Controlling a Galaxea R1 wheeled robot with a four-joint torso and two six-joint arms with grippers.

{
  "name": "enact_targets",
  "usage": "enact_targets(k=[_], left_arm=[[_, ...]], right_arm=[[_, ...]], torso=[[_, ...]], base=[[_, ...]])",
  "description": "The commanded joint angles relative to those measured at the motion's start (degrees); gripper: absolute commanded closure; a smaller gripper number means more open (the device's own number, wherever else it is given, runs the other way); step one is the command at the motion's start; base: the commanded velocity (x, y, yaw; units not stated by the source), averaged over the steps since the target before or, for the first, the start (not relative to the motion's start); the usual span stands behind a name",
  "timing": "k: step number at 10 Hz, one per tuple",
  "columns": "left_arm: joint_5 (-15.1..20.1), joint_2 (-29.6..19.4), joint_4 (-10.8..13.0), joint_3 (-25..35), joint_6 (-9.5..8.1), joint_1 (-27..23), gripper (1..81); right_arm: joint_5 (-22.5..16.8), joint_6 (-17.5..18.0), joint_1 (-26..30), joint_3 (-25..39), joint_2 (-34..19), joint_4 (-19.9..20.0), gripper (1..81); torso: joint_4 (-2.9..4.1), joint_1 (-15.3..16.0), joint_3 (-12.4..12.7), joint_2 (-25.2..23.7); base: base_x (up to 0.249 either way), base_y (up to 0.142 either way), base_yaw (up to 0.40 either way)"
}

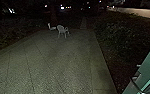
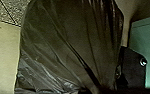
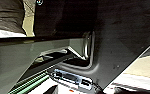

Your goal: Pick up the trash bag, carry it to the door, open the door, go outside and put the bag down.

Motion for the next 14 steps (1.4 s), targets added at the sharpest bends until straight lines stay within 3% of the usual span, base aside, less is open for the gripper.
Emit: enact_targets(k=[1, 2, 4, 8, 11, 12, 14], left_arm=[[5.61, -4.52, -5.56, -0.57, 0.06, -7.78, 81.1], [7.20, -5.23, -7.06, -0.93, 0.06, -10.13, 81.1], [10.52, -5.32, -10.05, -4.96, 0.06, -14.54, 81.1], [17.38, -3.30, -11.37, -14.27, -0.12, -18.59, 81.1], [19.85, -2.86, -12.25, -17.45, -0.12, -19.29, 81.1], [19.85, -2.68, -12.25, -17.45, -0.11, -19.29, 1.0], [20.20, -2.51, -12.07, -17.37, -0.03, -19.29, 1.0]], right_arm=[[-2.11, -0.22, 1.24, 1.45, -0.48, -0.95, 1.0], [-2.11, -0.22, 1.15, 1.45, -0.40, -1.39, 1.0], [-2.20, -0.22, 0.89, 1.45, -0.04, -1.74, 1.0], [-2.37, -0.22, 0.54, 1.18, 1.01, -2.97, 1.0], [-2.28, -0.22, 0.36, 1.10, 1.10, -3.50, 1.0], [-2.28, -0.22, 0.36, 1.10, 1.19, -3.41, 1.0], [-2.46, -0.05, 0.36, 0.75, 1.54, -3.32, 1.0]], torso=[[1.73, 0.00, -2.83, 0.00], [0.61, 0.02, -1.62, 0.00], [1.03, 0.04, -3.17, 0.05], [1.03, 0.06, -3.39, 0.06], [1.03, 0.06, -3.39, 0.06], [1.03, 0.06, -3.41, 0.06], [1.03, 0.06, -3.41, 0.06]], base=[[0.000, 0.000, 0.000], [0.000, 0.000, 0.000], [0.000, 0.000, 0.000], [0.000, 0.000, 0.000], [0.000, 0.000, 0.000], [0.000, 0.000, 0.000], [0.000, 0.000, 0.000]])
